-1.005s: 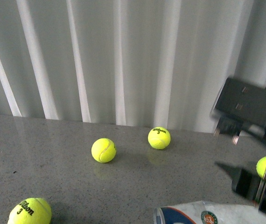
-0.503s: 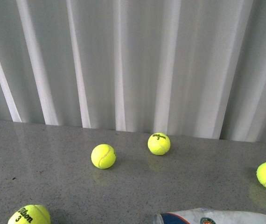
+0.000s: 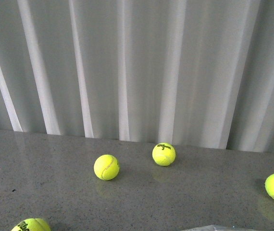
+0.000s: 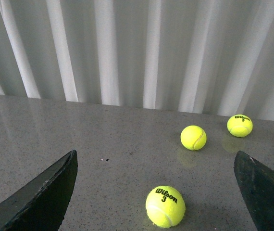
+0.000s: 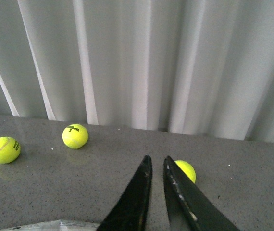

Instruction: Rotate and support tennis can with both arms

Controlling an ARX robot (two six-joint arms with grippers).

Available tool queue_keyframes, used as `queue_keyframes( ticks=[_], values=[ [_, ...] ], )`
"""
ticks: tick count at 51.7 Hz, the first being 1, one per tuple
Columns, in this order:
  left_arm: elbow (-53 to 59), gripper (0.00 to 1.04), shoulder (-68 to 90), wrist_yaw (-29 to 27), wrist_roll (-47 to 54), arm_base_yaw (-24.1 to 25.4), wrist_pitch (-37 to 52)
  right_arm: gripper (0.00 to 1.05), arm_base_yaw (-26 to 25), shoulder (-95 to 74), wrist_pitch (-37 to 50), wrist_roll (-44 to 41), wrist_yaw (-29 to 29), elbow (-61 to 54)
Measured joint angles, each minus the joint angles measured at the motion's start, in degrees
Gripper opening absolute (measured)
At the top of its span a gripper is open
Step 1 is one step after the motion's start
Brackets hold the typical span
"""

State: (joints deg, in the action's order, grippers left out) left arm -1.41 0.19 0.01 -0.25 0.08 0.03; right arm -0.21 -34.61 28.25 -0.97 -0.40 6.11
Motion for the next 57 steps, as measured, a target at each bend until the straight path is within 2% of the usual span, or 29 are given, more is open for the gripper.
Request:
queue_keyframes(
  ticks=[3, 23, 28, 57],
  values=[
    [0.0, 0.98, 0.0, -0.02, -0.02, 0.0, 0.0, 0.03, 0.02, 1.46, -0.9, -0.07, 0.26, -0.85],
    [0.0, 0.98, 0.0, -0.02, 0.0, 0.0, 0.0, 0.03, 0.04, 11.74, -7.69, 0.24, 0.33, -4.15],
    [0.0, 0.98, 0.0, -0.02, -0.02, 0.0, 0.0, 0.03, 0.04, 13.22, -7.04, 0.26, 0.33, -5.88],
    [0.0, 0.98, 0.0, 0.0, 0.0, 0.0, 0.0, 0.03, 0.04, 23.85, -17.29, 0.28, 0.33, -5.88]
  ],
)
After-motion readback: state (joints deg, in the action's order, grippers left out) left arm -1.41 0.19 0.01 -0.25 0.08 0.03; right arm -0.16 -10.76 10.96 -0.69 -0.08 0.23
